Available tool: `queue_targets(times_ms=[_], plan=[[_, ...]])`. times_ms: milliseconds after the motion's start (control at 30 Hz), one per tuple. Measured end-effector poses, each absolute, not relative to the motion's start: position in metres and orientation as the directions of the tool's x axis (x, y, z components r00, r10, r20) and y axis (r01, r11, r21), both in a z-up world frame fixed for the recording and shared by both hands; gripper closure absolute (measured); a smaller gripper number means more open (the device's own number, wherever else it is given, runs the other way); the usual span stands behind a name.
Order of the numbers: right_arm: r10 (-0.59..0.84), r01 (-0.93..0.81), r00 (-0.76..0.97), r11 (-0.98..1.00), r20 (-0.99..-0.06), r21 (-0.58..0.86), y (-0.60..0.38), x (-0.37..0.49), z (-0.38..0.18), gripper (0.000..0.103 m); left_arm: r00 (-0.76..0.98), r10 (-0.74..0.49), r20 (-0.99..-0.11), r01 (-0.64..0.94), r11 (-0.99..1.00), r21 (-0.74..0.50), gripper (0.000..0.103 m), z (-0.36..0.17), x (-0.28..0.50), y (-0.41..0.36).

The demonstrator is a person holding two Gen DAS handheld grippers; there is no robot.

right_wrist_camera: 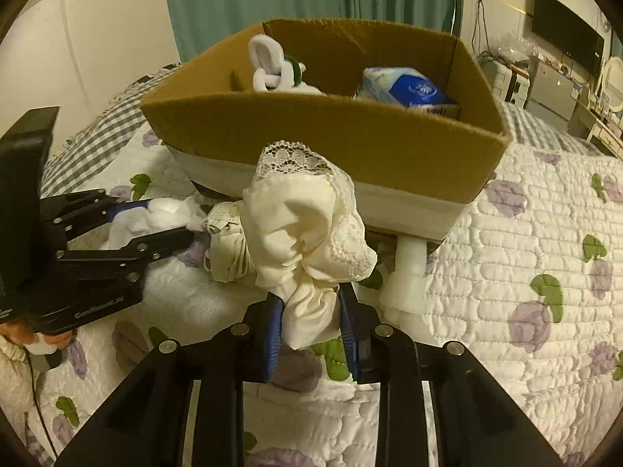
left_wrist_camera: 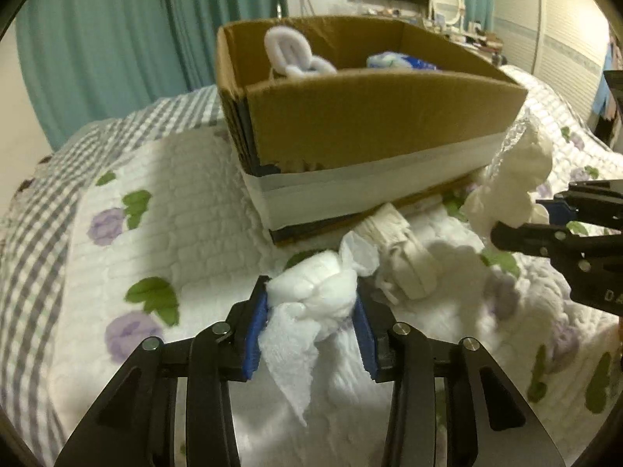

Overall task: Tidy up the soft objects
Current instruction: 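Grasp the white cloth with the left tool while the right tool grasps the cream lace cloth, then carry both cloths into the box and open both tools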

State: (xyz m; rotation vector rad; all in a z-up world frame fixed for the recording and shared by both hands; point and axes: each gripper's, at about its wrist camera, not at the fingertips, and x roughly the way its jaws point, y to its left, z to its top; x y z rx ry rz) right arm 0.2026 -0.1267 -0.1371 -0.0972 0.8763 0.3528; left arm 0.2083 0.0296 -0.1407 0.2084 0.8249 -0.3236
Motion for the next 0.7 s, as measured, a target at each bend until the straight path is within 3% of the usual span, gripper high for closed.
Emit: queue_targets(times_ms=[700], plan=[[0.346, -0.367, 0.684, 0.924, -0.643, 0.107, -0.146, 0.114, -0.058, 0.078, 0.740, -0.113, -0.663, 0.184, 0.982, 0.038, 0.064, -0.042, 0.126, 0.011]])
